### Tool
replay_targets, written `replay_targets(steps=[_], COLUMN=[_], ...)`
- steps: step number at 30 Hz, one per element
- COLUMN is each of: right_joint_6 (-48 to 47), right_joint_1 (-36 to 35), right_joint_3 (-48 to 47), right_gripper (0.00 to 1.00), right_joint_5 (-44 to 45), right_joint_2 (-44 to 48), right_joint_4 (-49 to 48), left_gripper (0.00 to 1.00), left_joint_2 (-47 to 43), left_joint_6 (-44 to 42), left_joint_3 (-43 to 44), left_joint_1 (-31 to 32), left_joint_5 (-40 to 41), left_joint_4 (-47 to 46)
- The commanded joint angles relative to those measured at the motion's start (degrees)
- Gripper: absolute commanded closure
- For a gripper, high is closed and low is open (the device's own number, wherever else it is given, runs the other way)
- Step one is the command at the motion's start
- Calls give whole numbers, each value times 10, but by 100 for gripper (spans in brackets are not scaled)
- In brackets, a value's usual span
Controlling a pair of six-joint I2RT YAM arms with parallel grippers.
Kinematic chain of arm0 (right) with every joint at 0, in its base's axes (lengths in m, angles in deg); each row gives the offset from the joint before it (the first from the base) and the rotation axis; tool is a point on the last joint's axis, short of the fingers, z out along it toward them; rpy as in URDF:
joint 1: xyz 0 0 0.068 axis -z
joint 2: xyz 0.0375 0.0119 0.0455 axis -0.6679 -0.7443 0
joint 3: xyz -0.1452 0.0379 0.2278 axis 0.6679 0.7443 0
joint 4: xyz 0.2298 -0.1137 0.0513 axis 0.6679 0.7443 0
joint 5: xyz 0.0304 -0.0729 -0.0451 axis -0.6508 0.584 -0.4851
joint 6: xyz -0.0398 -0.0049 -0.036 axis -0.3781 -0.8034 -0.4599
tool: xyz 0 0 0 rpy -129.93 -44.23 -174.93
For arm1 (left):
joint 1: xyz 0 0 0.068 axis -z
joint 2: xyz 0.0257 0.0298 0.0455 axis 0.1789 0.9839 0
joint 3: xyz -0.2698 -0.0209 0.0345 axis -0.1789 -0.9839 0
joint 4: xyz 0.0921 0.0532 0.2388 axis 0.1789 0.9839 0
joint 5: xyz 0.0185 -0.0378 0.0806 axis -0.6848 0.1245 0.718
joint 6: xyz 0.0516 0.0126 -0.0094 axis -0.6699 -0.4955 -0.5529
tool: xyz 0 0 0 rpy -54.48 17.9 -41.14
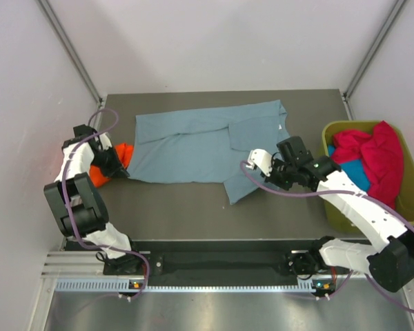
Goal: Fold and stack the t-shirts
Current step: Fold the tshirt
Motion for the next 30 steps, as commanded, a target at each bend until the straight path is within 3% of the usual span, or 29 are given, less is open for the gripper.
replay_targets(steps=[1,9,10,11,12,13,16,20,30], right_joint_6=[3,-2,-1,-1,-1,-1,-1,-2,-1], right_joint_1=[6,6,6,6,5,5,6,7,10], right_joint_3=[-20,-30,-27,-22,-22,-16,-9,-3,-6], right_gripper=[100,100,100,100,100,100,100,100,100], right_joint_5=[-13,-14,-14,-15,-15,-14,-12,-9,-8], right_joint_2=[-2,-16,-16,-14,-13,-12,-9,-11,-25], right_joint_4=[-9,-13,-14,-16,-15,-16,-16,-22,-36], left_gripper=[100,100,97,86,86,79,68,67,70], left_joint_2=[14,43,43,42,39,37,17,-7,36], left_joint_6=[-9,-4,-3,-6,-7,-9,-27,-45,-12], left_joint_3=[0,14,12,9,9,11,36,79,87], left_joint_1=[0,-1,0,-1,0,-1,-1,-5,-66], left_joint_5=[-12,1,3,5,4,1,-22,-59,5], left_joint_4=[8,12,12,12,15,20,49,87,52])
